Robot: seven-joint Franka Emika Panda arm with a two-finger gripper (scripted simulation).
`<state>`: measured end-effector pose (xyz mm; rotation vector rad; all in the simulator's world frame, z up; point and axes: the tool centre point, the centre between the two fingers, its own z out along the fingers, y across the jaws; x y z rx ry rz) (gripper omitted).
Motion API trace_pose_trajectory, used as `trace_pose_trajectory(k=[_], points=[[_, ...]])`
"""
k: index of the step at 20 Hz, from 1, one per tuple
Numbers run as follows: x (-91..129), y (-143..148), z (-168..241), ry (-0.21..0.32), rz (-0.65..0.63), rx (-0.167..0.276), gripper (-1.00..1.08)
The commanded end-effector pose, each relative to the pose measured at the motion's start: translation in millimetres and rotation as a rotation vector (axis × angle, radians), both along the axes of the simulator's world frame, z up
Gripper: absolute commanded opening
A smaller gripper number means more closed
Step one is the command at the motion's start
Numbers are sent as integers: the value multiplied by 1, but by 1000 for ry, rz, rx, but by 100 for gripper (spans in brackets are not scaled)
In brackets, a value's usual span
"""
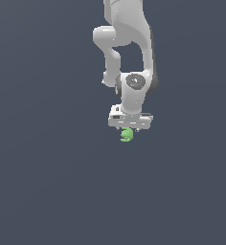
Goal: Pick up the object and move it to a goal position.
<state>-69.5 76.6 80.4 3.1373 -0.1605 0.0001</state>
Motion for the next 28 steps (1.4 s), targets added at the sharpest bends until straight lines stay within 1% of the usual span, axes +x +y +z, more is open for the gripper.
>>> trace_pose_trajectory(k=[1, 6, 11, 12, 23, 28], points=[[-1, 0, -11, 1, 0, 0, 100], [-2, 0, -33, 0, -1, 0, 100], [-1, 1, -40, 0, -2, 0, 100], [-1, 1, -40, 0, -2, 0, -100], [-1, 1, -39, -1, -1, 0, -100], [4, -9, -30, -1, -1, 0, -100]])
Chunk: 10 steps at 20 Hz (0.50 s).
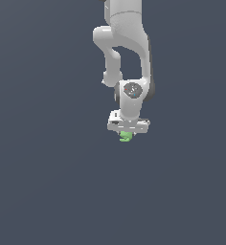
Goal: Pick up the object and move it to a goal position.
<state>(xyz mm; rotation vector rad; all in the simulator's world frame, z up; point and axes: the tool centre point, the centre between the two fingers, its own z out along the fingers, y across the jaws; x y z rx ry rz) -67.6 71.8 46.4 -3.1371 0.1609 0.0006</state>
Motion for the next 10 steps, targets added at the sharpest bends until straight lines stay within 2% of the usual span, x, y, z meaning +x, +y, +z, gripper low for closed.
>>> trace_pose_trajectory(k=[1, 10], points=[[4, -8, 7, -1, -1, 0, -100], [33, -61, 54, -1, -1, 1, -100]])
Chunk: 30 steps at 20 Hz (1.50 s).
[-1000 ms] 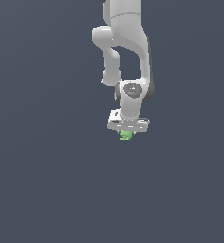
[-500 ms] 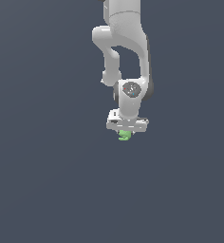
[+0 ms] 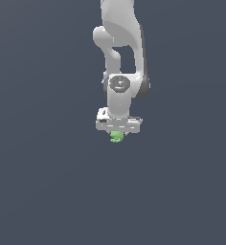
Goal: Pick up the object and move it to a goal position.
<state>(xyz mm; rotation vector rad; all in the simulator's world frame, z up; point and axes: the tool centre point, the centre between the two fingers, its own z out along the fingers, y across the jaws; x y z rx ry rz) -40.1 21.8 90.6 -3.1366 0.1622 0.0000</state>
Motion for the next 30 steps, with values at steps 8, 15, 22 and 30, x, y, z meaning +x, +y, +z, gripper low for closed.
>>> trace_pose_trajectory(k=[8, 15, 22, 30], points=[[42, -76, 68, 0, 0, 0, -100], [72, -128, 114, 0, 0, 0, -100], [96, -167, 149, 0, 0, 0, -100], [118, -202, 180, 0, 0, -1, -100]])
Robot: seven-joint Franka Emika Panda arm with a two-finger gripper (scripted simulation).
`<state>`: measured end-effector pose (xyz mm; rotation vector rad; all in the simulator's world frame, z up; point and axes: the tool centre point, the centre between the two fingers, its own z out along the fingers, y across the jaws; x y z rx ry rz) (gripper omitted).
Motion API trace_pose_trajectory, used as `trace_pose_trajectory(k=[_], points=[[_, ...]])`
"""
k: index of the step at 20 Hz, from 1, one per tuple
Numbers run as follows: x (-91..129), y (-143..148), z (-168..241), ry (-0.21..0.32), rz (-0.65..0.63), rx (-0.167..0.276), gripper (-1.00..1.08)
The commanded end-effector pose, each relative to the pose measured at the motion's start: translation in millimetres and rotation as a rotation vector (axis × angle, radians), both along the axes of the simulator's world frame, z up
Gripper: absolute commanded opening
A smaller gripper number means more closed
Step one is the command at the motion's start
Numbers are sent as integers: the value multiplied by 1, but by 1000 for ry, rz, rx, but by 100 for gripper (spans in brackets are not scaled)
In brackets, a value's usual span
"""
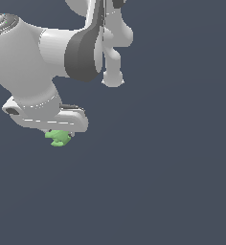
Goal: Pick up the object and move it to a goal position.
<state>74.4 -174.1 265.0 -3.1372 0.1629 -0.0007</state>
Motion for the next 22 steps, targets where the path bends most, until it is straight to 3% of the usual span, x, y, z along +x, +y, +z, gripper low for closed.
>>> trace_pose_trajectory(k=[1, 10, 22], points=[[6, -10, 9, 0, 1, 0, -100], [23, -34, 30, 0, 0, 0, -100], [29, -42, 38, 0, 0, 0, -100]])
